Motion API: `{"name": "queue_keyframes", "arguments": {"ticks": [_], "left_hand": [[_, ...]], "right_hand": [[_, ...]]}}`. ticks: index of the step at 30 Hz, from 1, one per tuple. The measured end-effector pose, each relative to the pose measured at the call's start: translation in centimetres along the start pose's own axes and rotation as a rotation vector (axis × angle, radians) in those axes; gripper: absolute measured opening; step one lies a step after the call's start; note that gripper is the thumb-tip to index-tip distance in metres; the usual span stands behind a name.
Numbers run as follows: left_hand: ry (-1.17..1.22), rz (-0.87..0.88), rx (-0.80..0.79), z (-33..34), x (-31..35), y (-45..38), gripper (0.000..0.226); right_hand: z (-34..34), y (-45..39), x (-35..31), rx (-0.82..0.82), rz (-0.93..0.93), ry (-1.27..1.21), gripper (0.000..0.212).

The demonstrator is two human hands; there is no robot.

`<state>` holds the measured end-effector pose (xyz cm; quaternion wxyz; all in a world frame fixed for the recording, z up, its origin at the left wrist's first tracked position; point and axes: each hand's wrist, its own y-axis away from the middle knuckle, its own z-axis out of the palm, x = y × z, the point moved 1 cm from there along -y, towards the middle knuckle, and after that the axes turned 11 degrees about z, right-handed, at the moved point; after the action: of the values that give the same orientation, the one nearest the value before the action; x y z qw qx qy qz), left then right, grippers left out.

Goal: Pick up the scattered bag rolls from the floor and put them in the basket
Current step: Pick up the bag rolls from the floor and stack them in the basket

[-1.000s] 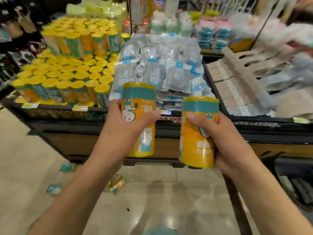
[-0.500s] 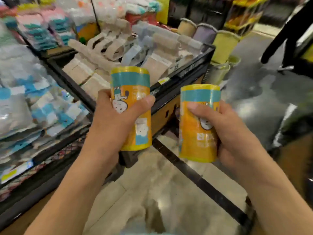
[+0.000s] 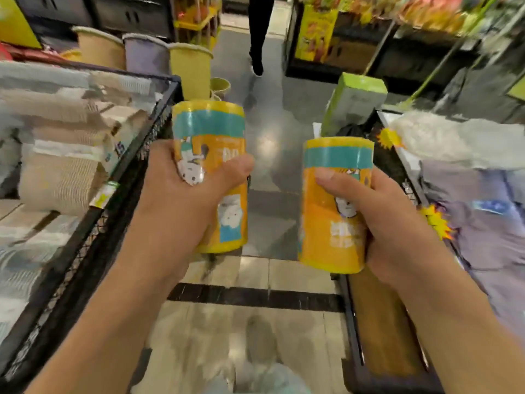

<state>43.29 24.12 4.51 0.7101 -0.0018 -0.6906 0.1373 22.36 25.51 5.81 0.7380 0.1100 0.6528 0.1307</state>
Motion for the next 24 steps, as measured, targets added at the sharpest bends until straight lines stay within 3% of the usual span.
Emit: {"name": "queue_keyframes", "arguments": {"ticks": [5,10,24], "left_hand": [[0.005,-0.005,-0.117,3.4,-1.4,-5.3,0.079],[0.049,-0.048,-0.172,8.0,-3.4,-10.6,0.073],[0.029,-0.094,-0.127,24.4,-8.3,-26.5,0.068]], "right_hand": [[-2.6,-3.5,-0.9,0.124,0.004,-0.045,0.054],[-6.2,-8.2,-2.2,0.192,0.017,-0.064,0.059],[-20.6,-27.5,-9.6,0.152,0.04,-0.063,0.056]]}}
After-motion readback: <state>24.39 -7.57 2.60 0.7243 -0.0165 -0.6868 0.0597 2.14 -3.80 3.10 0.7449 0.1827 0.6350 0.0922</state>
